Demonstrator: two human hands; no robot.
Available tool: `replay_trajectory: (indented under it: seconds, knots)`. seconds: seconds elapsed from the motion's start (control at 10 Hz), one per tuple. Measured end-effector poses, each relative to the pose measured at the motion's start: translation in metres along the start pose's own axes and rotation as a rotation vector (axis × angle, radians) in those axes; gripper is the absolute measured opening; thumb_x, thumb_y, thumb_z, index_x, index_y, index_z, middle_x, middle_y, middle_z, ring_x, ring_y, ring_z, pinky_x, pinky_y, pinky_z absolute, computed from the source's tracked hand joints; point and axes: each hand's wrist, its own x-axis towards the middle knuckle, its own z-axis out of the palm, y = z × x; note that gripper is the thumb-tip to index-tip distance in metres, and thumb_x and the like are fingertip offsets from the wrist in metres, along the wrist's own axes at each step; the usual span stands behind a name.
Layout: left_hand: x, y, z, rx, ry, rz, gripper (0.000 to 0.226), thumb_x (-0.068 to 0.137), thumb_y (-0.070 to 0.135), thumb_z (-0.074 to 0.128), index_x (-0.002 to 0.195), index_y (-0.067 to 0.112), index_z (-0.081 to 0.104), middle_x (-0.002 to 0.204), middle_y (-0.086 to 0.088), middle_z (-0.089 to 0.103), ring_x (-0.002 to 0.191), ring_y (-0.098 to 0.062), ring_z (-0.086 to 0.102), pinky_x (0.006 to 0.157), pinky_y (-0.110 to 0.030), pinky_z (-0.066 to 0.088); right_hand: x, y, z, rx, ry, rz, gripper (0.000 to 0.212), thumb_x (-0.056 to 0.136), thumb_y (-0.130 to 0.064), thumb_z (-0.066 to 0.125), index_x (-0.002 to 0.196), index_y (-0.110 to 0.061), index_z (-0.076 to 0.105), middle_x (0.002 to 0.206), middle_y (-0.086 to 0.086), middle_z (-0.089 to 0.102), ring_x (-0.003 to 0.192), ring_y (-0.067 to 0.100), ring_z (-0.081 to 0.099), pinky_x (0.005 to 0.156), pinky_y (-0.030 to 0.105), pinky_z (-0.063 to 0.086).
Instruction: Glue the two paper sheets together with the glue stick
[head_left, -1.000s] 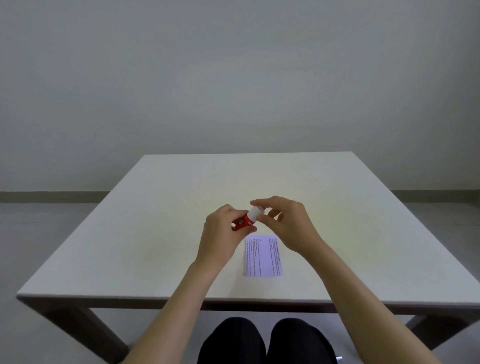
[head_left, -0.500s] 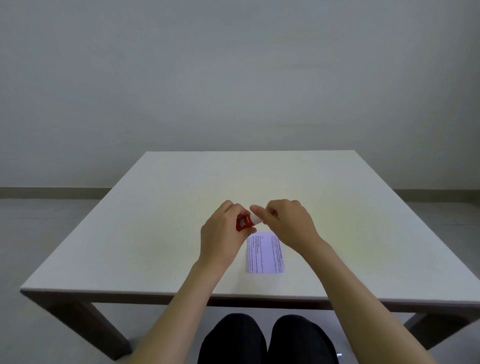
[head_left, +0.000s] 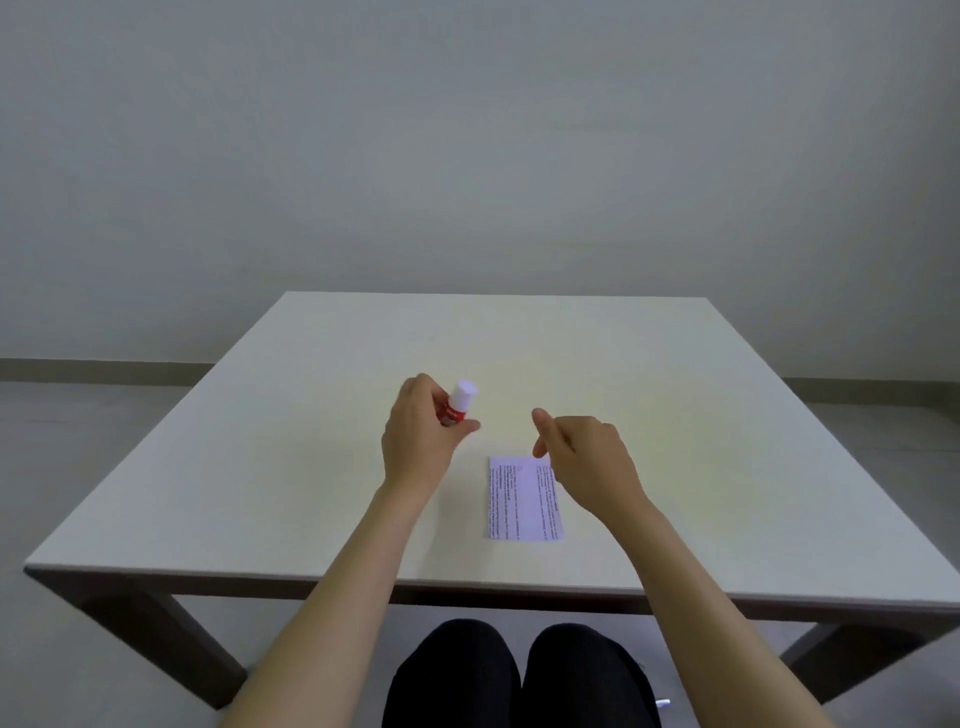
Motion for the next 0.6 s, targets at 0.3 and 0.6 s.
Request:
replay_trajectory:
  seconds: [0.3, 0.6]
  knots:
    - [0.031, -0.023, 0.029, -0.114, 0.093, -0.19, 0.046, 0.065, 0.025, 0.083, 0.078, 0.01, 0.042, 0.086, -0.011, 0.058, 0.075, -0.029, 0.055, 0.049, -0.028, 0.031, -0.007, 0.041, -0.019, 0.063, -0.007, 0.1, 0.023, 0.098, -0.02, 0.038, 0.098, -0.018, 0.061, 0.059, 0.0, 0.06, 0.044, 0.015, 0.056, 0.044, 0.017, 0.038]
    - [0.017, -0.033, 0.039, -0.154, 0.126, -0.238, 0.046, 0.067, 0.026, 0.082, 0.085, 0.012, 0.042, 0.09, -0.006, 0.054, 0.078, -0.027, 0.055, 0.053, -0.029, 0.032, -0.007, 0.039, -0.004, 0.085, -0.084, 0.106, 0.023, 0.098, -0.023, 0.04, 0.101, -0.015, 0.062, 0.061, 0.001, 0.063, 0.045, 0.013, 0.059, 0.048, 0.021, 0.041]
